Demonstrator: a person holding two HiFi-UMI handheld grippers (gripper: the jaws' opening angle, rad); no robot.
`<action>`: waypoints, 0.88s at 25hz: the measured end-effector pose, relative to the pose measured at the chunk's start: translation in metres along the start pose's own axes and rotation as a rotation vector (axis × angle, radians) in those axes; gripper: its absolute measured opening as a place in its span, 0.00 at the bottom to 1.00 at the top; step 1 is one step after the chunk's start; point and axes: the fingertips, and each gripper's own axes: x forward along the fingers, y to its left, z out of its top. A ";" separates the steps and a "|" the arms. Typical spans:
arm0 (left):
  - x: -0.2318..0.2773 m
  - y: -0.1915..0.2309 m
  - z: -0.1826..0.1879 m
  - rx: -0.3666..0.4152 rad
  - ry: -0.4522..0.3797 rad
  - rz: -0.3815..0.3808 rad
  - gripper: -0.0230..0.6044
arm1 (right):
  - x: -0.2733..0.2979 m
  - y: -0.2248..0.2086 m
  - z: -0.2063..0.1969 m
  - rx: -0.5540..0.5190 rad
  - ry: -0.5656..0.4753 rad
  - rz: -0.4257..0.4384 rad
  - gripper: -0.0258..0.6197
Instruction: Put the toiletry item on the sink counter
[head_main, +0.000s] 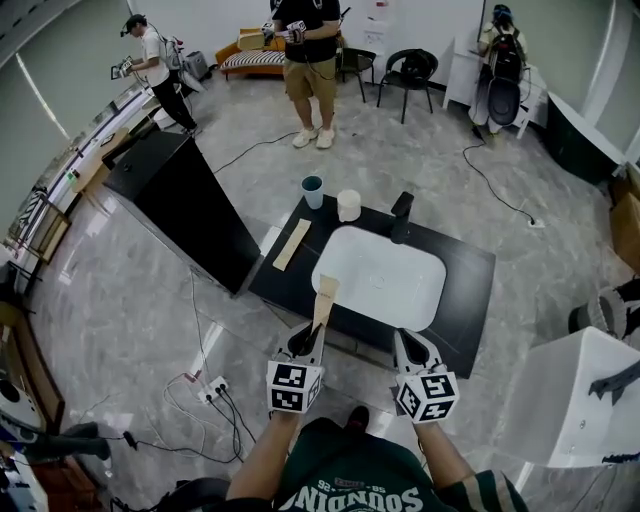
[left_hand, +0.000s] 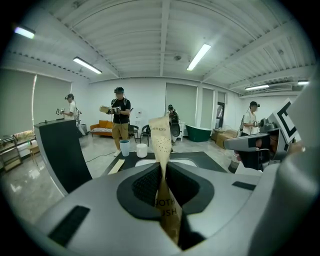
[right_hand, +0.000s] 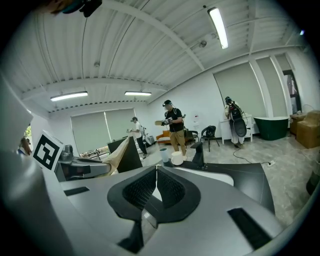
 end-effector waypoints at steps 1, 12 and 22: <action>0.003 0.003 0.000 -0.003 0.003 0.004 0.11 | 0.003 -0.001 0.000 0.002 0.004 0.003 0.11; 0.065 0.059 -0.001 0.013 0.047 0.019 0.11 | 0.064 -0.010 -0.001 -0.009 0.045 0.016 0.11; 0.167 0.133 0.013 0.007 0.096 -0.067 0.11 | 0.176 -0.025 0.034 -0.005 0.072 -0.049 0.11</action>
